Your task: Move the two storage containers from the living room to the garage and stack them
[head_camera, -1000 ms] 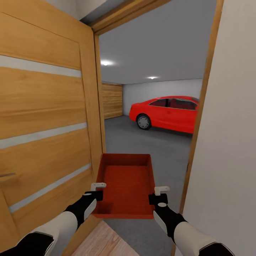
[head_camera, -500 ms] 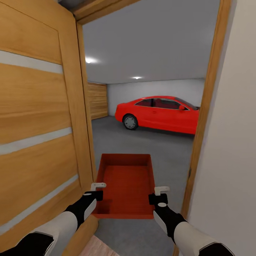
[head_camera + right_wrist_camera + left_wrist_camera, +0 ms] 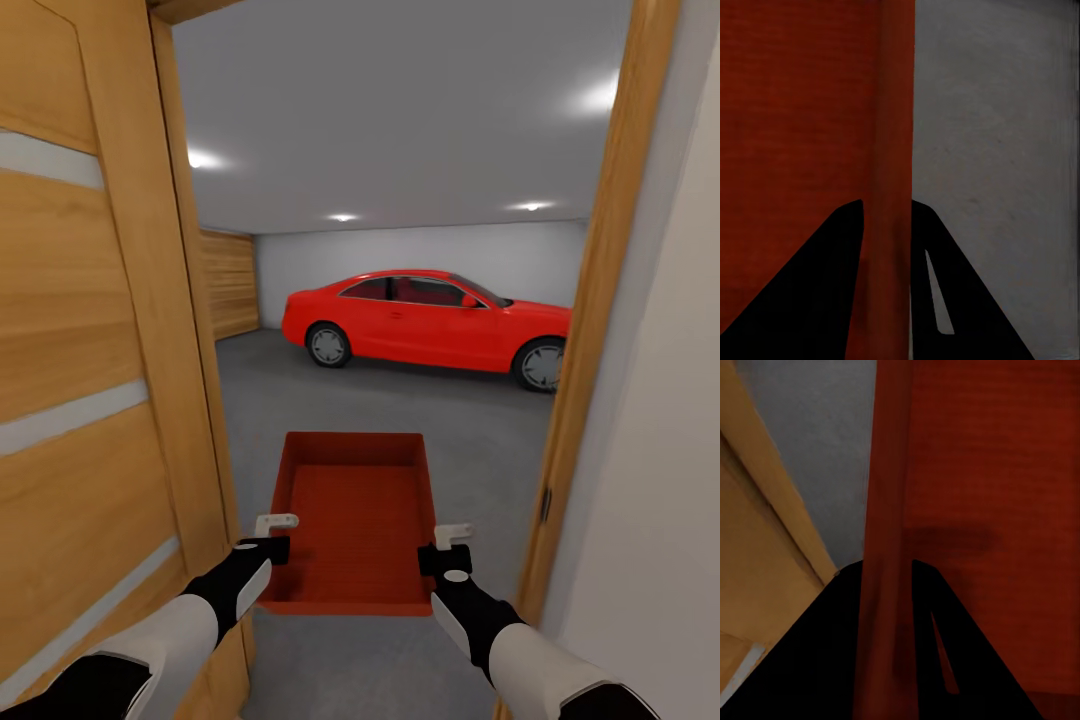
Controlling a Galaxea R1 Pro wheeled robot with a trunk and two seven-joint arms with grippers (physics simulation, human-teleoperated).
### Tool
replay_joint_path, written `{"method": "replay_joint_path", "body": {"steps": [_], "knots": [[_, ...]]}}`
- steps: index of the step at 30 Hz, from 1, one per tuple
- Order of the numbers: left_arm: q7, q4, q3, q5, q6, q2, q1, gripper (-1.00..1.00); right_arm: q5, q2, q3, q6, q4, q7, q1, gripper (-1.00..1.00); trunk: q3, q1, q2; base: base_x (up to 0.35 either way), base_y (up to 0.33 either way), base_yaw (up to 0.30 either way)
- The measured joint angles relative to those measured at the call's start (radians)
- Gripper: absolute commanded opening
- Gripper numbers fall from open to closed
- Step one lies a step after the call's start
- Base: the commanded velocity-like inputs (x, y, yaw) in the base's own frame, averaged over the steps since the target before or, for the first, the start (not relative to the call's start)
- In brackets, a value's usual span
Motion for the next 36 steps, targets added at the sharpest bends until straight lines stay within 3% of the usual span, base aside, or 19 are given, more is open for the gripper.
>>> {"method": "replay_joint_path", "body": {"steps": [36], "knots": [[0.0,-0.003,-0.001,0.0,0.002,0.0,0.0,-1.0,0.0,0.0,-0.001,0.0,-0.001,0.0,0.0,-1.0,0.0,0.0,0.0,0.286,0.236,-0.282]]}}
